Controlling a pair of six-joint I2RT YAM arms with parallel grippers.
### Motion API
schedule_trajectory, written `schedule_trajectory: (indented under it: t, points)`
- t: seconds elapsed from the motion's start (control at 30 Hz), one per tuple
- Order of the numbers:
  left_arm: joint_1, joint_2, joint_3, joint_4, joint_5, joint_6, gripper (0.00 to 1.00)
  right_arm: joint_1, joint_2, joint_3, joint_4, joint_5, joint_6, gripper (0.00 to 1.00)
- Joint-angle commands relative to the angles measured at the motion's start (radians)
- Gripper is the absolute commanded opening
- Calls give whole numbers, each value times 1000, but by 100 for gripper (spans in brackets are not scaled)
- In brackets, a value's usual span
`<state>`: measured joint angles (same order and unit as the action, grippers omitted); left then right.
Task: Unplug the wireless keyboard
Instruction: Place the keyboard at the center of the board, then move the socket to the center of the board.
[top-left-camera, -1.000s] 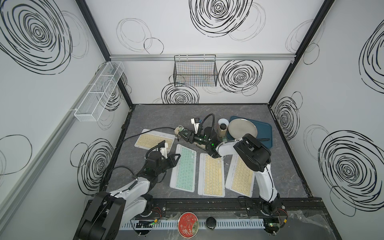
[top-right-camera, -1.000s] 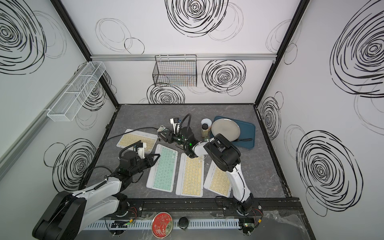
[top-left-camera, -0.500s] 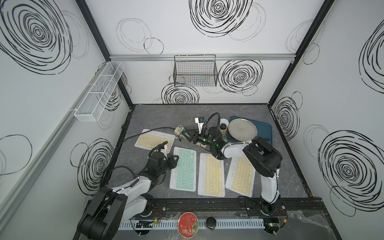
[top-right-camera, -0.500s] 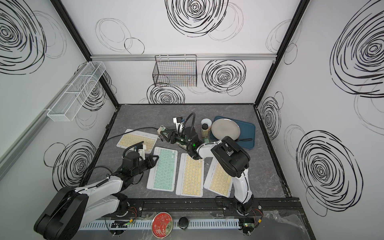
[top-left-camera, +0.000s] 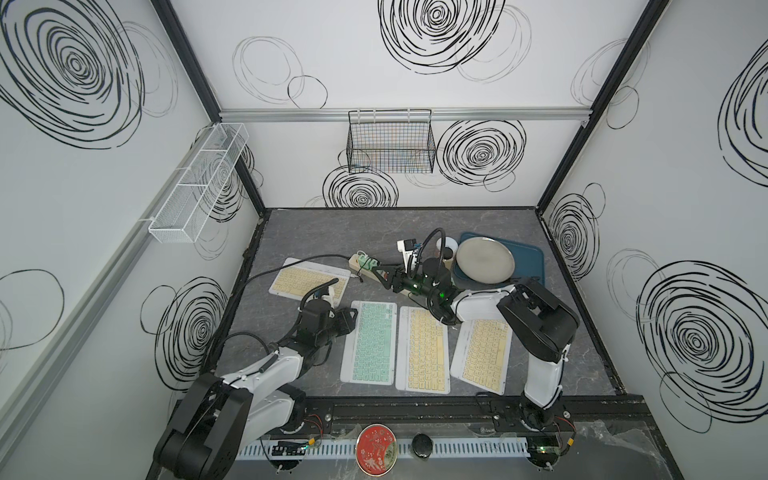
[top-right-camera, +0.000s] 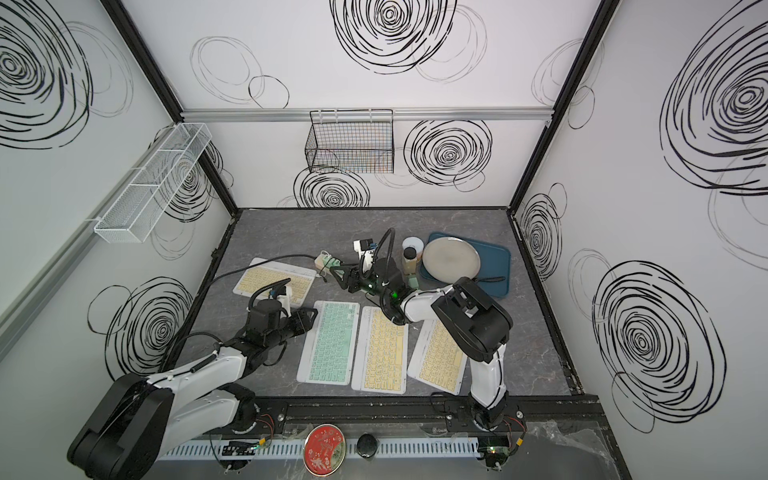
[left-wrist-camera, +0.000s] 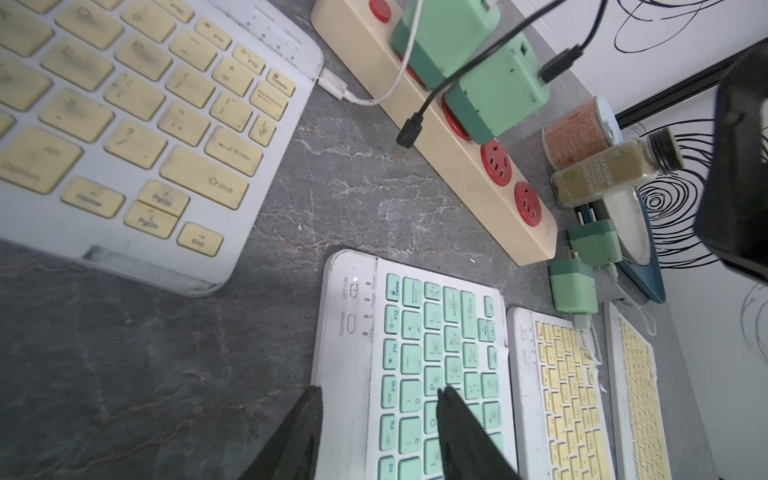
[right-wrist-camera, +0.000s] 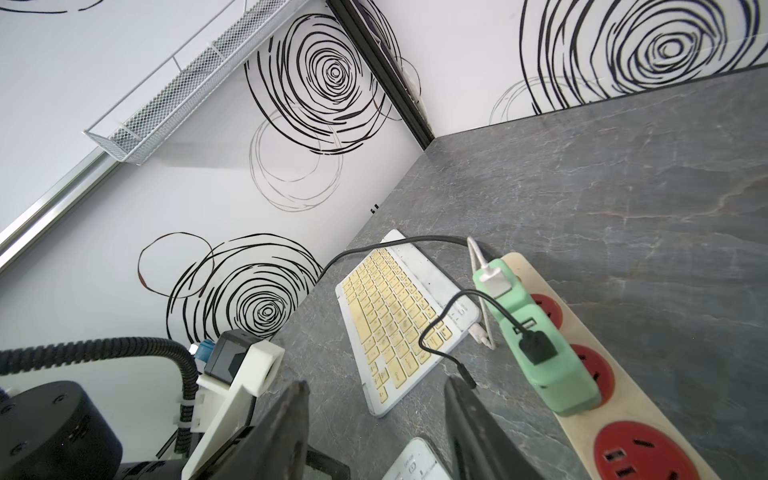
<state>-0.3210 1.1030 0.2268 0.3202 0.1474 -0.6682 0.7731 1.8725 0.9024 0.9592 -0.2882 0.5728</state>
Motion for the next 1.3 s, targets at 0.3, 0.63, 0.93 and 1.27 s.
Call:
schedule_trajectory:
  t: [0.3,0.63,0.93,1.27]
  points:
    - [19,-180,174,-207,-272,81,53,-25,-136,-19,-269,132,-361,54]
    - [106,-46,262,-90,-170,100,53,-58,-77,129,-531,118,-525,52]
    - [-35,10,379,-92,-212,224,55,-79,-56,116,-611,110,-602,59]
    - [-59,44,507,-117,-256,367,60,-127,-44,102,-656,7,-682,62]
